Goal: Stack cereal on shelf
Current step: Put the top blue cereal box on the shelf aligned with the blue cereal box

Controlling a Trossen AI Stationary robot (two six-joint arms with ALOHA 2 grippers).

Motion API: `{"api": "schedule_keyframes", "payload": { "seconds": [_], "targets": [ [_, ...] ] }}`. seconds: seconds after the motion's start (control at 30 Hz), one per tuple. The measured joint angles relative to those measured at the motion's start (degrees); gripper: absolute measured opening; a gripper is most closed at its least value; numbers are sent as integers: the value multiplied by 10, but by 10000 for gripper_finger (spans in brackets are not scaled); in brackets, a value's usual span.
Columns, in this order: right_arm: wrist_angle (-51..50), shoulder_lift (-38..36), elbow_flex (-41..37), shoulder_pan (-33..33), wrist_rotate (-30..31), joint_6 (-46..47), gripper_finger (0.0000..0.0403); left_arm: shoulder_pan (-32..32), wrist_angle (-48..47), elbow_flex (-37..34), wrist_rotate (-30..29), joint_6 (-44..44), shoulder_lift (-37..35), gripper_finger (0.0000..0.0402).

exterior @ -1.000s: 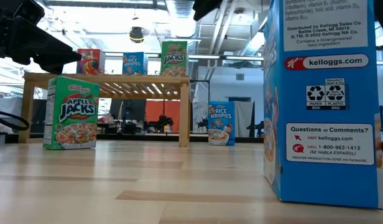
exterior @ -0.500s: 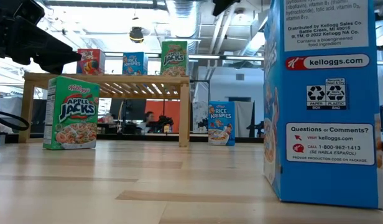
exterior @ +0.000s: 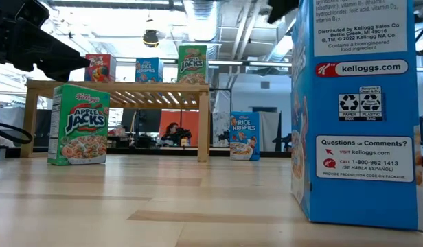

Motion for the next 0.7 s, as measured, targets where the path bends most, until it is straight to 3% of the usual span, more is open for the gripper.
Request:
{"api": "schedule_keyframes", "payload": {
  "seconds": [0.2,0.4,0.7],
  "targets": [
    [7,-2,-36,63,15,75,261,0,0,0,0,0,0,138],
    [38,4,-61,128,109,153,261,0,0,0,0,0,0,138],
    [76,6,-126,164,119,237,261,0,0,0,0,0,0,138]
  ]
}}
